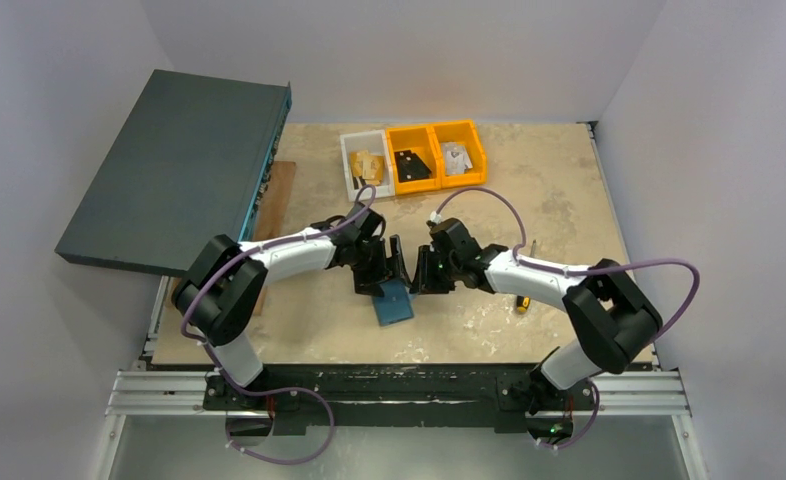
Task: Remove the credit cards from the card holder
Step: Close the card holder at the center of the board.
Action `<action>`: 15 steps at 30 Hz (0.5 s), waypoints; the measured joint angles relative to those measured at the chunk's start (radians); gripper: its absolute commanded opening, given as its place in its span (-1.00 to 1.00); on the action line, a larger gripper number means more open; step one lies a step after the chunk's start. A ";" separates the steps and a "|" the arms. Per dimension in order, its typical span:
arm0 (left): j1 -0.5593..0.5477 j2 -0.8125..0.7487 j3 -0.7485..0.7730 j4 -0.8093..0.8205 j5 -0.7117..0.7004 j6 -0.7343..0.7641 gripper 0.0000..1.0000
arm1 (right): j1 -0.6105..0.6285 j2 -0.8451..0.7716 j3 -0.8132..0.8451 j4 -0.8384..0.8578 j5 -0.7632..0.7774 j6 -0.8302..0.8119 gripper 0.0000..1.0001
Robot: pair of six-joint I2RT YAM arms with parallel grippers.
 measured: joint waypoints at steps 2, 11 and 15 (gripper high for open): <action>0.002 0.002 0.005 -0.013 -0.003 0.000 0.50 | 0.000 -0.018 -0.003 -0.011 0.003 0.000 -0.47; 0.004 0.003 0.013 -0.031 -0.015 0.008 0.51 | 0.000 -0.037 -0.006 -0.014 0.009 0.002 -0.57; 0.004 -0.003 0.022 -0.052 -0.035 0.029 0.51 | 0.001 -0.050 -0.006 -0.011 0.005 0.006 -0.58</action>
